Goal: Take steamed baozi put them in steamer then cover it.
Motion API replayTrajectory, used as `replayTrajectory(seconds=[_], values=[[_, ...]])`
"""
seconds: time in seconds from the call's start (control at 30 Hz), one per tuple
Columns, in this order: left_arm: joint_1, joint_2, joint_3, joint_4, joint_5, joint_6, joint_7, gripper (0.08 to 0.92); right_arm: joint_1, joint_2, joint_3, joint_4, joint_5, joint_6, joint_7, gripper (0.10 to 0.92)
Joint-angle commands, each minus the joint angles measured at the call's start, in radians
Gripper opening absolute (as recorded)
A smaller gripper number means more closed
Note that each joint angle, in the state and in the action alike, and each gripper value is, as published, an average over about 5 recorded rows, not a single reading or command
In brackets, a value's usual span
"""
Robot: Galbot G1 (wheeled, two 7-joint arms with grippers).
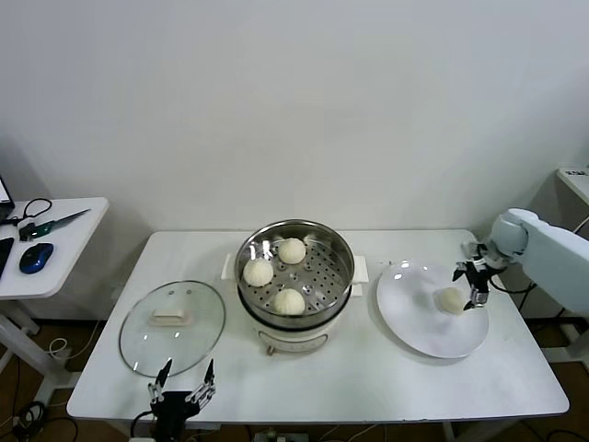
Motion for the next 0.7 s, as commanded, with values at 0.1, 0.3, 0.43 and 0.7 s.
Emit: replayTrajectory(seconds=[0.1, 0.3, 0.43, 0.7], values=[[0.002, 0.002, -0.001, -0.001, 0.000, -0.002, 0.000, 0.823, -0.055, 0.028, 0.058, -0.036, -0.024, -0.020, 0.016, 0.790], [0.002, 0.002, -0.001, -0.004, 0.000, -0.002, -0.001, 0.823, -0.041, 0.026, 0.054, -0.036, -0.013, -0.026, 0.003, 0.682], [0.004, 0.001, 0.000, -0.006, 0.001, -0.002, -0.001, 0.823, 0.015, 0.007, 0.011, -0.009, 0.036, -0.029, -0.011, 0.636], [0.007, 0.003, 0.001, -0.017, 0.004, -0.002, 0.000, 0.823, 0.457, -0.053, -0.377, 0.190, 0.355, -0.079, -0.030, 0.628]])
